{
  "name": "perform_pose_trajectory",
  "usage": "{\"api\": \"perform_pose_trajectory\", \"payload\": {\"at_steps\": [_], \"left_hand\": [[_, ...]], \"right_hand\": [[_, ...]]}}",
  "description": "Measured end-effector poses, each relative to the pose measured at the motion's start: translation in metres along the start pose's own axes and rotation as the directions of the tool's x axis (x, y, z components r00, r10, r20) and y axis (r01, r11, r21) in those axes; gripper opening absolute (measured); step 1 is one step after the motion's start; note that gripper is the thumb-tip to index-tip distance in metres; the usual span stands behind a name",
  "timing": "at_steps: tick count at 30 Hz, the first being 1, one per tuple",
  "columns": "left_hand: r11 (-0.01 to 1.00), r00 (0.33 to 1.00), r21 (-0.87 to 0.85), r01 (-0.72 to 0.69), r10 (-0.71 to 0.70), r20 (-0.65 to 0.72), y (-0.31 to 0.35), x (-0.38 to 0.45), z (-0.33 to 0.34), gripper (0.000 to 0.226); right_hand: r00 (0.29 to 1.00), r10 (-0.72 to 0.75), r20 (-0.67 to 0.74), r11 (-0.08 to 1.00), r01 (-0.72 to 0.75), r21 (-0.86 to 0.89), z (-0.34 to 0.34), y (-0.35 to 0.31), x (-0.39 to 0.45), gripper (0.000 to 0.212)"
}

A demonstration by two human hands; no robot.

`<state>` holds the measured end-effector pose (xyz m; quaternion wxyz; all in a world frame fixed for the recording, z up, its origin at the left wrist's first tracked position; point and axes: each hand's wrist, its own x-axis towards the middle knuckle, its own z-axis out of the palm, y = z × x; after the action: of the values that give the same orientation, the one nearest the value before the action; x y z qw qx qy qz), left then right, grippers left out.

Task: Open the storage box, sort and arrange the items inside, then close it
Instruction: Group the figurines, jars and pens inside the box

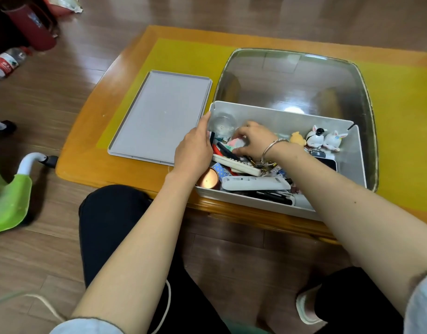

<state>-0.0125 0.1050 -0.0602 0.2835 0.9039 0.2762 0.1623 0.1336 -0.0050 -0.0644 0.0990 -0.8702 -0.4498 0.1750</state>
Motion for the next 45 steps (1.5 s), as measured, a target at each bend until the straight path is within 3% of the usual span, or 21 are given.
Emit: {"api": "perform_pose_trajectory", "payload": {"at_steps": [4, 8, 15, 20, 23, 27, 30, 37, 39, 45], "left_hand": [[1.0, 1.0, 0.001, -0.003, 0.003, -0.015, 0.0, -0.001, 0.001, 0.048], [1.0, 1.0, -0.011, 0.01, -0.01, -0.012, 0.001, 0.0, 0.0, 0.048], [0.997, 1.0, -0.074, 0.02, -0.02, -0.003, 0.0, -0.001, -0.003, 0.045], [0.992, 0.997, -0.125, -0.004, 0.014, 0.078, -0.002, -0.003, -0.008, 0.048], [0.995, 0.995, 0.02, -0.093, 0.092, 0.043, 0.001, -0.009, -0.008, 0.047], [0.957, 0.974, 0.195, -0.214, 0.225, -0.037, 0.012, -0.016, -0.014, 0.042], [0.947, 0.969, 0.206, -0.247, 0.247, 0.024, 0.017, -0.021, -0.022, 0.043], [0.921, 0.911, 0.217, -0.324, 0.242, 0.334, 0.001, -0.032, -0.054, 0.052], [0.902, 0.9, 0.272, -0.335, 0.222, 0.375, 0.001, -0.034, -0.058, 0.053], [0.855, 0.9, 0.389, -0.341, 0.178, 0.399, 0.009, -0.031, -0.054, 0.058]], "right_hand": [[0.999, -0.025, 0.039, 1.0, 0.024, 0.018, 0.0, -0.005, -0.004, 0.043], [0.999, 0.039, 0.026, 0.998, -0.04, 0.046, -0.006, -0.002, -0.008, 0.048], [0.994, 0.082, 0.072, 0.985, -0.092, 0.147, -0.015, 0.004, -0.021, 0.032], [0.994, 0.087, -0.07, 0.931, -0.056, 0.362, -0.019, 0.007, -0.04, 0.01], [0.985, 0.14, -0.105, 0.849, -0.065, 0.525, -0.027, 0.016, -0.054, 0.009], [0.968, 0.193, -0.163, 0.798, -0.057, 0.6, -0.035, 0.025, -0.063, 0.016], [0.966, 0.18, -0.183, 0.798, -0.034, 0.601, -0.033, 0.028, -0.068, 0.021], [0.972, 0.153, -0.178, 0.825, -0.027, 0.564, -0.024, 0.032, -0.086, 0.014], [0.975, 0.149, -0.163, 0.834, -0.036, 0.551, -0.023, 0.027, -0.088, 0.017], [0.981, 0.192, 0.031, 0.729, -0.164, 0.665, -0.018, 0.016, -0.09, 0.017]]}}
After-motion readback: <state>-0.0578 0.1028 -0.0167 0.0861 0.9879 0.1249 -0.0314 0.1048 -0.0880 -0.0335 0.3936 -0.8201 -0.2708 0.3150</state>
